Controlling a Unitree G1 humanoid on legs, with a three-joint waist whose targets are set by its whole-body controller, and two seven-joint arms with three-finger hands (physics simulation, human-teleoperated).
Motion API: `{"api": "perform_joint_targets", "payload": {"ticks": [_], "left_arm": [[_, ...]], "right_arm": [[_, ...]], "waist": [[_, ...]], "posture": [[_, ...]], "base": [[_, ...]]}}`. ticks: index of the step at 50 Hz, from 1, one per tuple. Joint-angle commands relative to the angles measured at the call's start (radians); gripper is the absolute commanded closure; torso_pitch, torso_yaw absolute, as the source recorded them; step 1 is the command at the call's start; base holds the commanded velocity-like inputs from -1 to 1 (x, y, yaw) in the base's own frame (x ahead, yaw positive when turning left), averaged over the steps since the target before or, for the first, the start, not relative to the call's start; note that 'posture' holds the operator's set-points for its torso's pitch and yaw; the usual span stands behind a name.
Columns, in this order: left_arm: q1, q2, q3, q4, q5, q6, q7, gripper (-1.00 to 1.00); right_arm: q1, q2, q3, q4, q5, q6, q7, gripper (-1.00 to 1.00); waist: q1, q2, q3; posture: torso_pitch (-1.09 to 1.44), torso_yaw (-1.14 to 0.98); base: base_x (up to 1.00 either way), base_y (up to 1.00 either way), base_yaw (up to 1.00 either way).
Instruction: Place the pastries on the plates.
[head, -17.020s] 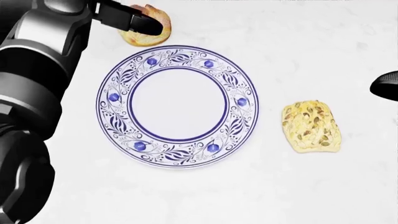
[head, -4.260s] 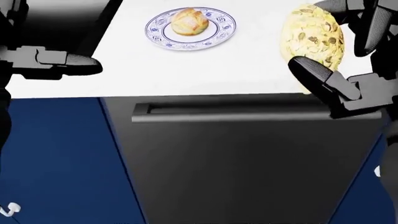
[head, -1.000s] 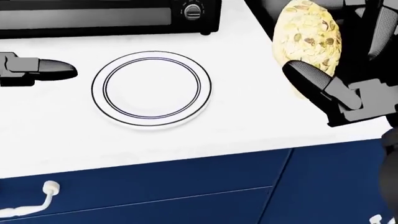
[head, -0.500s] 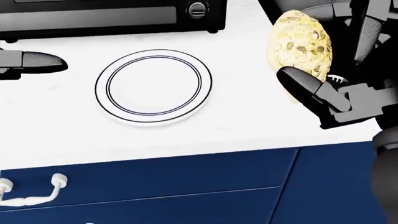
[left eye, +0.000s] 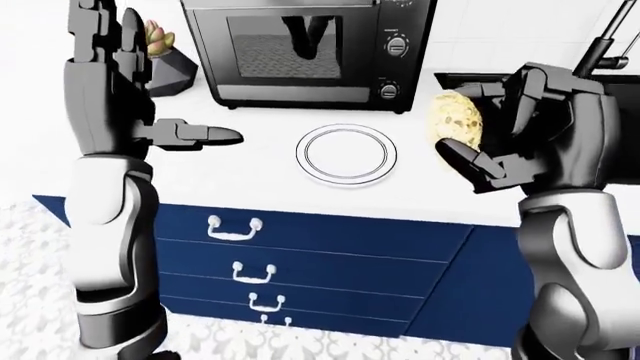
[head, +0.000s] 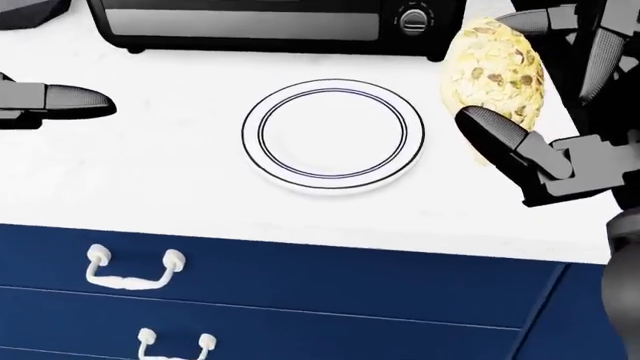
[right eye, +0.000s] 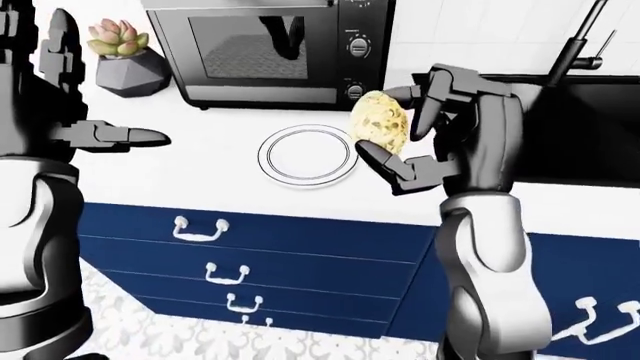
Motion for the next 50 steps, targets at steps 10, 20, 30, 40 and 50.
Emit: {"api": "perform_joint_targets", "payload": {"ticks": [10, 20, 30, 40, 50], "left_arm": [[-0.029, 0.013, 0.014, -0.033, 0.001, -0.024, 0.010, -1.00], [-0.027, 0.017, 0.020, -0.030, 0.002, -0.030, 0.012, -1.00], [-0.041, 0.028, 0.022, -0.036, -0.001, -0.014, 0.016, -1.00], [-0.044, 0.026, 0.020, -0.040, 0.005, -0.007, 0.020, -1.00], [-0.046, 0.020, 0.014, -0.040, 0.014, -0.003, 0.020, -1.00]], "right_arm": [[-0.035, -0.004, -0.026, -0.033, 0.030, -0.033, -0.012, 1.00], [-0.032, -0.021, -0.011, -0.032, 0.031, -0.043, -0.012, 1.00], [-0.046, -0.015, 0.002, -0.018, 0.004, -0.036, 0.003, 1.00], [-0.019, -0.001, 0.016, -0.024, -0.023, -0.040, 0.033, 1.00], [0.000, 0.011, 0.002, -0.017, -0.033, -0.057, 0.042, 1.00]], "waist": [[0.001, -0.094, -0.028], [0.010, -0.075, -0.044], [0.006, -0.060, -0.023], [0.004, -0.051, -0.018], [0.015, -0.110, -0.013]], "posture": [[0.00, 0.00], [0.00, 0.00], [0.00, 0.00], [0.00, 0.00], [0.00, 0.00]], "base": [[0.37, 0.31, 0.00], [0.00, 0.00, 0.00], [0.05, 0.00, 0.00], [0.20, 0.00, 0.00], [0.36, 0.11, 0.00]]}}
